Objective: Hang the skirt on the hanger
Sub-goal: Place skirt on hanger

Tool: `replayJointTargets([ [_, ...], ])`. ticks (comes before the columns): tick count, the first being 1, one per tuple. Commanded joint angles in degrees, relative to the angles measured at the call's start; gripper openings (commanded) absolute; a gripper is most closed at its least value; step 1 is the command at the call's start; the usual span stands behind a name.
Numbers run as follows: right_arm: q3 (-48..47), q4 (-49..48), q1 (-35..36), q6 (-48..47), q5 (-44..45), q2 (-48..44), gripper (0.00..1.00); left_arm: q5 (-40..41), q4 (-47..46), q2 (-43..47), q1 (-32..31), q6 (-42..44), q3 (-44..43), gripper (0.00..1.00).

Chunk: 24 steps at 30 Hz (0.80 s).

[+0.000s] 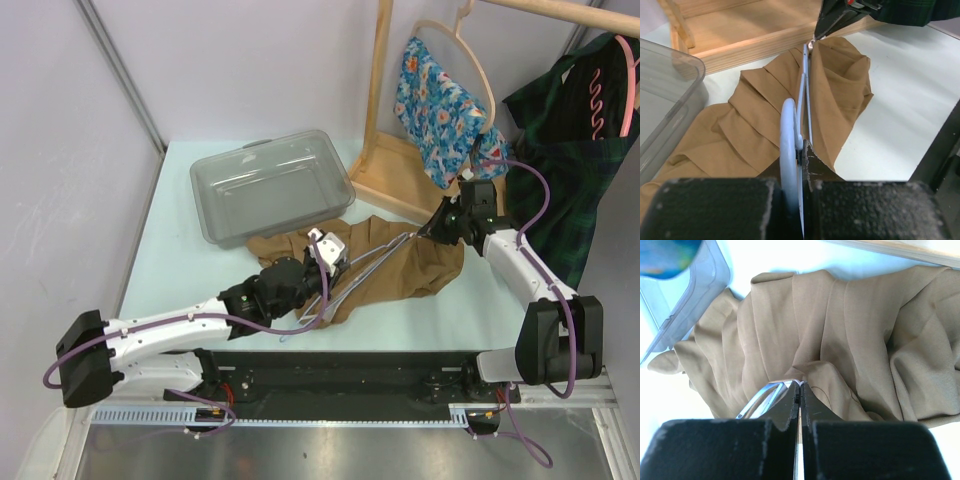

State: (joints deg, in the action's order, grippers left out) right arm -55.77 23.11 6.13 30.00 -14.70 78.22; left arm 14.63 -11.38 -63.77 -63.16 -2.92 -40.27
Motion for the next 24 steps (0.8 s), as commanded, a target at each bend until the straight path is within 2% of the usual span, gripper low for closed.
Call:
replayJointTargets([
  [1,-3.0,-1.0,-0.9,-0.6,0.2,0.0,0.0,3.8,-0.8,-0.2,0.0,1.9,-0.3,0.0],
  [13,-3.0,0.1,-0.9,-1.0,-1.5,0.4,0.0,-1.3,-1.6,-1.3,-0.9,2.8,1.1,0.0],
  [24,-3.1,0.2,-0.7,-1.0,-3.2,0.4,0.0,-0.7,-4.5,-2.6,-2.6,2.7,0.7,0.0],
])
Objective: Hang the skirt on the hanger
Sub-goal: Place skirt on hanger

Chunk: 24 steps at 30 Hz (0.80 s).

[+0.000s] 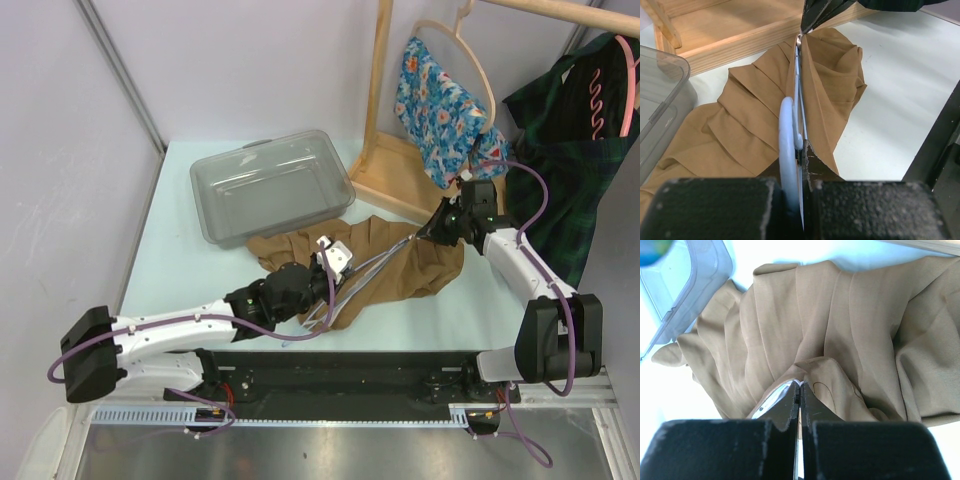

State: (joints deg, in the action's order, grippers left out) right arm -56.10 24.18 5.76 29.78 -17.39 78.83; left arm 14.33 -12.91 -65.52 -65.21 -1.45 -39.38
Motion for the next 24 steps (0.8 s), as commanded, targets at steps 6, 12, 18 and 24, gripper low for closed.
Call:
replayJointTargets([
  [6,-2.8,-1.2,0.9,-0.2,-1.2,-0.1,0.0,-1.3,-4.8,-1.1,-1.2,3.0,-0.4,0.0],
  [12,-2.7,-1.8,2.2,0.2,-1.8,-0.1,0.11,-0.2,-5.8,-1.2,-1.6,3.8,-0.4,0.0],
  [18,-2.8,-1.5,2.8,0.2,-1.2,-0.5,0.19,1.2,-6.8,-1.8,-1.8,4.0,-0.5,0.0],
  [24,-2.9,-2.0,3.1,0.7,-0.9,-0.3,0.0,5.0,-5.5,-3.7,-2.1,4.6,-1.4,0.0],
])
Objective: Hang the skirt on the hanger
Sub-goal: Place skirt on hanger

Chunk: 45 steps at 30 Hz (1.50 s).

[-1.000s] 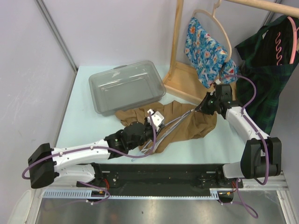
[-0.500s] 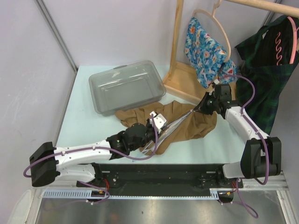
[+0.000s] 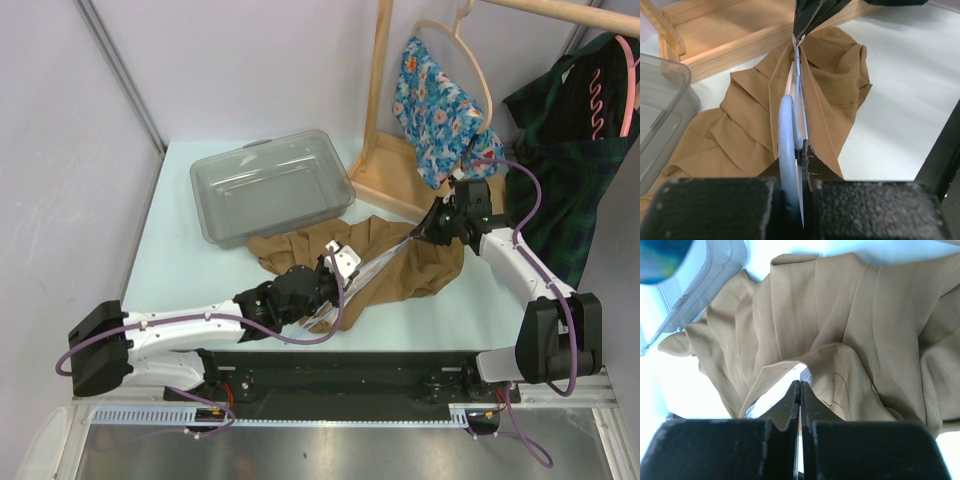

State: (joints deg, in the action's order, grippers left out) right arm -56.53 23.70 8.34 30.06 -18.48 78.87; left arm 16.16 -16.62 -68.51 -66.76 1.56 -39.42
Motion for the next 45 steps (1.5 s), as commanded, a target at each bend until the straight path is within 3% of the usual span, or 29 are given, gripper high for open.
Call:
replayJointTargets([
  [1,-2.4,-1.5,0.5,0.4,0.3,-0.2,0.0,3.5,-1.7,-0.8,-0.7,1.5,-1.4,0.0],
  [8,-2.4,-1.7,0.7,0.4,1.9,0.1,0.0,4.0,-1.2,1.3,-1.2,1.8,-1.1,0.0],
  [18,-2.4,-2.9,1.5,1.3,1.4,0.8,0.0,11.3,-3.2,1.8,-2.1,3.0,-0.8,0.0],
  [28,-2.7,-3.5,1.9,1.8,1.1,1.5,0.0,11.1,-4.6,1.8,-2.7,3.5,-0.5,0.0],
  [39,-2.7,-4.4,-0.3,2.5,6.1,3.6,0.0,3.7,-1.7,4.7,-2.8,1.5,1.2,0.0],
  [45,-2.8,-4.2,-0.3,1.8,5.8,3.0,0.0,6.3,-1.0,4.7,-3.2,-0.2,1.5,0.0],
])
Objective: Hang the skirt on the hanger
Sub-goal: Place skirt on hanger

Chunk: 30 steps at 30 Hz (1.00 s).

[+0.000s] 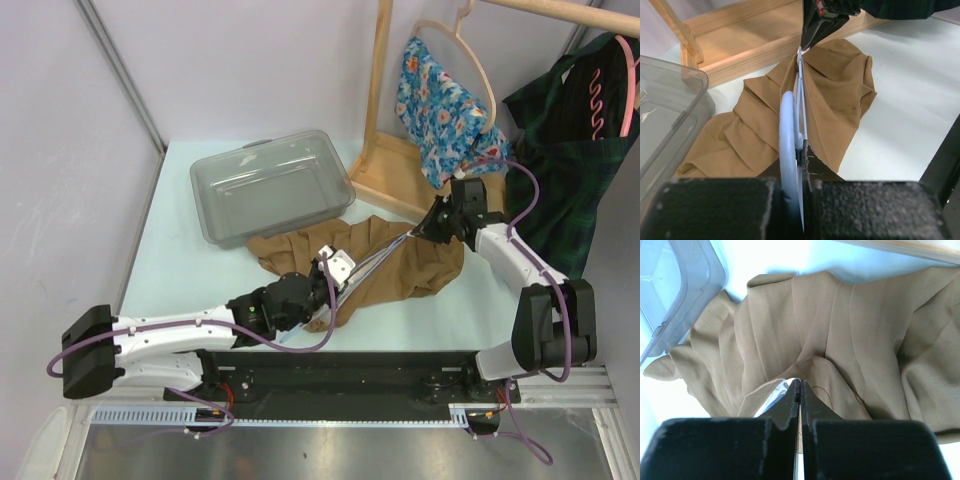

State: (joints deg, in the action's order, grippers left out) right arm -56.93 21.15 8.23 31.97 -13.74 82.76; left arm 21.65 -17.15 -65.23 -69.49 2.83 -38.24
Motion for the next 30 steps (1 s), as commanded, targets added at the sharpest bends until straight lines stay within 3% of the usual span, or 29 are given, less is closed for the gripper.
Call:
replayJointTargets([
  [1,-2.3,-1.5,0.0,-1.1,0.8,-1.6,0.0,1.5,-0.6,1.2,-0.5,-1.2,0.2,0.0],
  [10,-2.2,2.2,0.0,-5.5,-0.3,-3.0,0.0,4.8,-2.4,1.0,-0.5,0.6,-0.2,0.0],
  [20,-2.3,1.4,1.2,-7.0,-4.0,-4.3,0.0,-1.7,-2.9,1.2,-0.6,0.0,0.6,0.0],
  [30,-3.0,1.1,3.0,-8.6,-3.8,-4.3,0.0,-0.3,-3.2,0.7,-0.5,0.2,0.5,0.0],
])
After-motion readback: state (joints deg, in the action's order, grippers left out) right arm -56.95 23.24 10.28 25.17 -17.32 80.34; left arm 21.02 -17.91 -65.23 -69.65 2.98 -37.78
